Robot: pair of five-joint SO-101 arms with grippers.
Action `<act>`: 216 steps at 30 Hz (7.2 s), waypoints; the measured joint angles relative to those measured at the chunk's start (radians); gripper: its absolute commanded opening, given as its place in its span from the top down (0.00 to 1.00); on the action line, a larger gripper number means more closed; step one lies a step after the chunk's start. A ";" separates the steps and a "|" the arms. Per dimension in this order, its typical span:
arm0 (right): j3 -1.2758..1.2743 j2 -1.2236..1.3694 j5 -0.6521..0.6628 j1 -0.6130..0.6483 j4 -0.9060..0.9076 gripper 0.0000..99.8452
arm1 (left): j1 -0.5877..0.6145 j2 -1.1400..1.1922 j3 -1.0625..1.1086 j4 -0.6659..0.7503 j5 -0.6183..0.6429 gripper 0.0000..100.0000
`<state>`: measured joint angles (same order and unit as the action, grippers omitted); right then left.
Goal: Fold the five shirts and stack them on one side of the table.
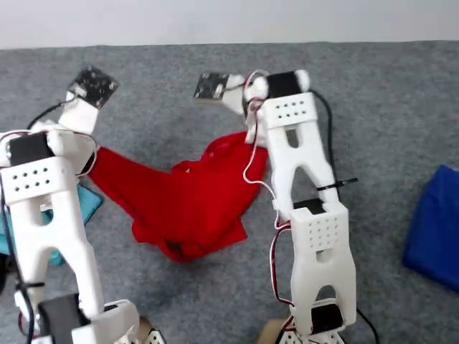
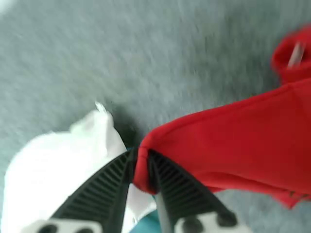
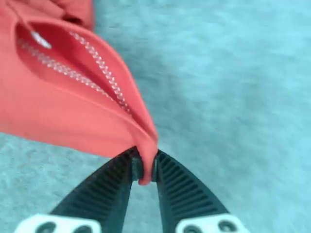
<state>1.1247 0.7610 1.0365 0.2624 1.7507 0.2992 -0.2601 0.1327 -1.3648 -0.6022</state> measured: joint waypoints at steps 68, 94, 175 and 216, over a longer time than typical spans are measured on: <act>0.143 -1.344 -0.416 -0.423 -0.175 0.99 | -0.466 -0.160 -1.220 -0.370 0.419 0.99; 0.127 -0.895 -0.456 -0.393 -0.107 0.99 | -0.256 -0.147 -0.516 -0.155 0.417 0.99; -0.474 -0.531 -0.333 -0.413 0.003 0.99 | -0.196 1.086 -1.174 -0.364 -0.083 0.99; -1.229 -1.102 -0.230 -0.523 -0.002 0.99 | -0.281 0.744 -0.307 -0.341 -0.256 0.99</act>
<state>-0.1043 -0.3406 0.8063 -0.2608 1.7492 0.0184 0.4841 -0.1741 -1.7054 -0.8585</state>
